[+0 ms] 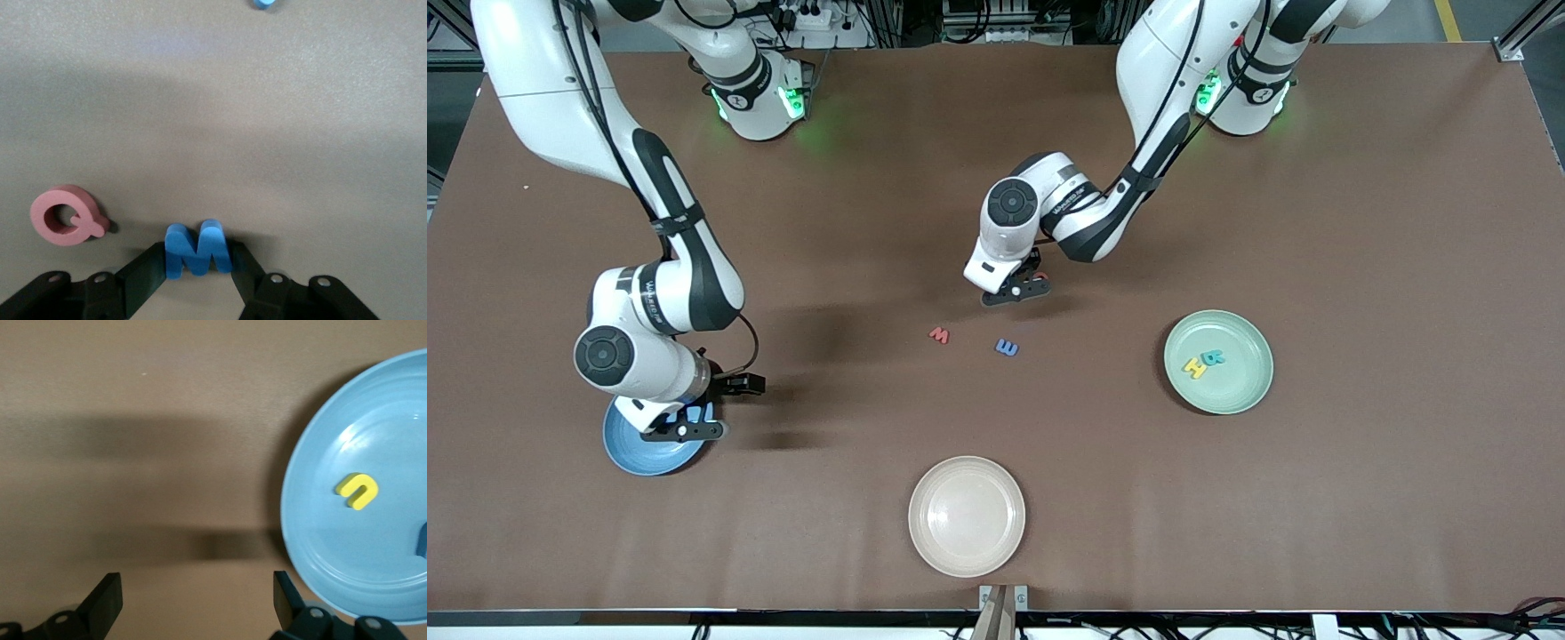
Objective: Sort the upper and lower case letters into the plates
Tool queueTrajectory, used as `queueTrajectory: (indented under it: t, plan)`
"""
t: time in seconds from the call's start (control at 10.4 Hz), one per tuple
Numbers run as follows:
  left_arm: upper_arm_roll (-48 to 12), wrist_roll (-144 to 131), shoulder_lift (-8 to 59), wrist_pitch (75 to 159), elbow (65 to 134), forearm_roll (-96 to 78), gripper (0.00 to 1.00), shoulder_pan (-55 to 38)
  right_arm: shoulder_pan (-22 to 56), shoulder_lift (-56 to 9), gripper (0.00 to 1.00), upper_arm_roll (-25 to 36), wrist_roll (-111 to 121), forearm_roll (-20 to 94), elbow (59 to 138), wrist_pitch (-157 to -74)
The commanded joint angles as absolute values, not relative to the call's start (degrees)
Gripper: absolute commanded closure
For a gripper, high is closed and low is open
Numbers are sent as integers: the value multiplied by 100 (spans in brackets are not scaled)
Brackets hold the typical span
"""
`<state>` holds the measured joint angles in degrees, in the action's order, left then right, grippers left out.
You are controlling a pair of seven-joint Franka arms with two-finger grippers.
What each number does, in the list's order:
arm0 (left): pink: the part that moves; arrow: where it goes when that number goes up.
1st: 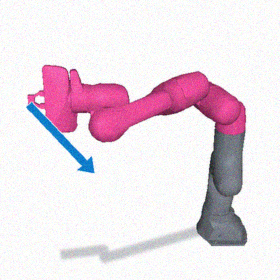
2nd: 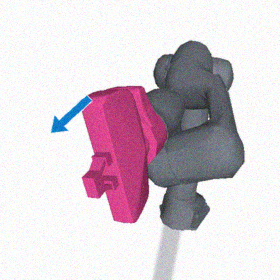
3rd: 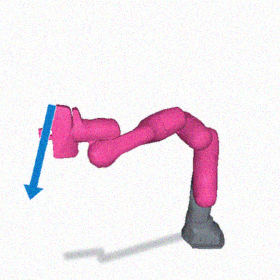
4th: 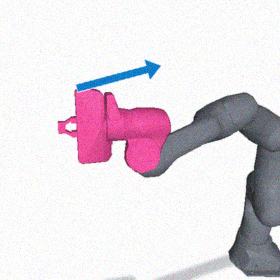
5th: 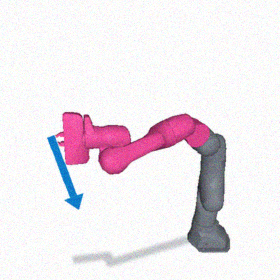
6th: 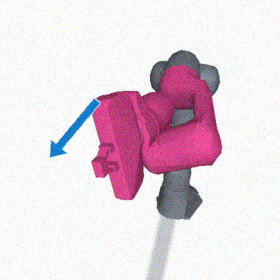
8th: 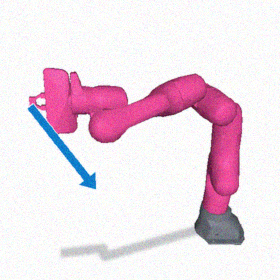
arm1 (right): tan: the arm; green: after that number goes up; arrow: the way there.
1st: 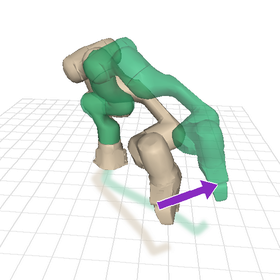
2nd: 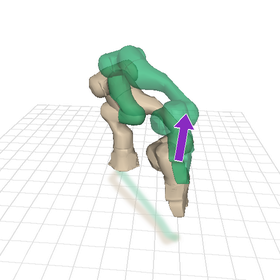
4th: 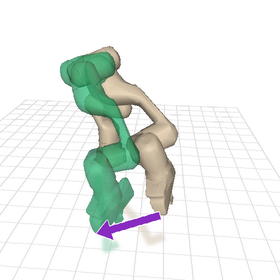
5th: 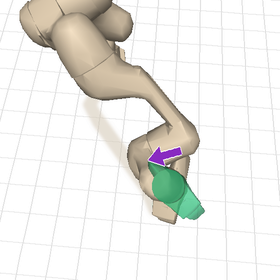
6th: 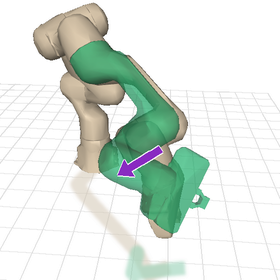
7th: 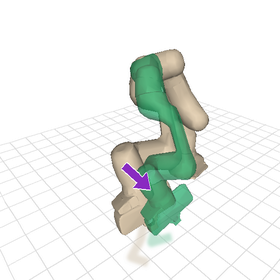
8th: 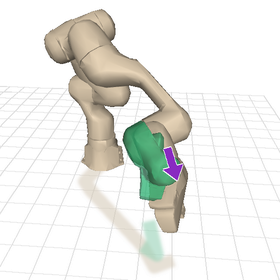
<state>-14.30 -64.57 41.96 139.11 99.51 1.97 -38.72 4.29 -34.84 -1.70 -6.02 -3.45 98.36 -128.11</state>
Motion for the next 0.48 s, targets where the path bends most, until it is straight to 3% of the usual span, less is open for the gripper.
queueTrajectory:
  t: [0.0,0.38]
  plan:
    - [-1415,-6635,4210,14001,10020,70,97,-3867,571,-3401,0,-176,-808,-264,9800,-12727]
    - [-1415,-6662,4192,13661,9827,70,98,-3867,676,-3401,0,-176,-809,-123,9756,-12727]
